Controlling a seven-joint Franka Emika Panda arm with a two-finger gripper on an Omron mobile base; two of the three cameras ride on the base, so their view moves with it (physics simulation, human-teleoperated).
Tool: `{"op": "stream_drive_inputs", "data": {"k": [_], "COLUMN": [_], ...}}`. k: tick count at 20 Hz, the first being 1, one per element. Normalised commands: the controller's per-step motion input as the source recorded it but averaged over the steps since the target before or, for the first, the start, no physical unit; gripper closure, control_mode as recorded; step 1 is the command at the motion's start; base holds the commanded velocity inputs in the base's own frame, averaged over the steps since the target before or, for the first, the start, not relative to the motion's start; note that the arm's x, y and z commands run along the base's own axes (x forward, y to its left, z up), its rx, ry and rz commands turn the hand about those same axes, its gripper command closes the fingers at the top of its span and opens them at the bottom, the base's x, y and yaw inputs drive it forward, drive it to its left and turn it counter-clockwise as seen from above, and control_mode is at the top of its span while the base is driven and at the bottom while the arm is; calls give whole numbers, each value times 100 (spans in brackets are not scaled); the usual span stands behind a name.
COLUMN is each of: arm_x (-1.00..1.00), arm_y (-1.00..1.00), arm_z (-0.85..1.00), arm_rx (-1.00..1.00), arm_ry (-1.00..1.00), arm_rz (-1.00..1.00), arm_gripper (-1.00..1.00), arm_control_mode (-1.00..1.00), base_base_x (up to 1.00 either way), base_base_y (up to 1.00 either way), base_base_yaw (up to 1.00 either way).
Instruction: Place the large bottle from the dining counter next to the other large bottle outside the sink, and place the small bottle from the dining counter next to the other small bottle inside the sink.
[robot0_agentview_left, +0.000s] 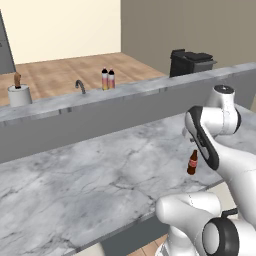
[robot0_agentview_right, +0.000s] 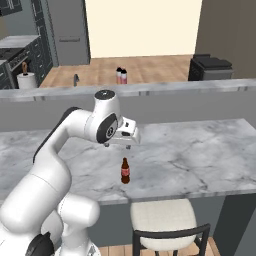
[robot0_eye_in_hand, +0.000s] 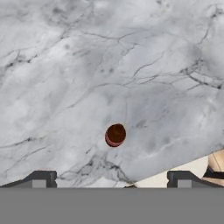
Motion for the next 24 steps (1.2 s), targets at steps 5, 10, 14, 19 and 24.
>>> {"op": "stream_drive_inputs", "data": {"k": [5,10,14,19,24], "arm_x": [5,9,5,3,2], "arm_y": [-2,0,-3,-7,-8], "arm_z": [-15,-19,-17,-15,-7], "arm_rx": [2,1,0,0,0], "arm_ry": [0,0,0,0,0], "arm_rz": [0,0,0,0,0], "arm_gripper": [-100,-100,-100,-100,-100], "arm_control_mode": [-100,-100,-100,-100,-100], "base_base_x": [0,0,0,0,0], "base_base_y": [0,0,0,0,0], "base_base_yaw": [0,0,0,0,0]}}
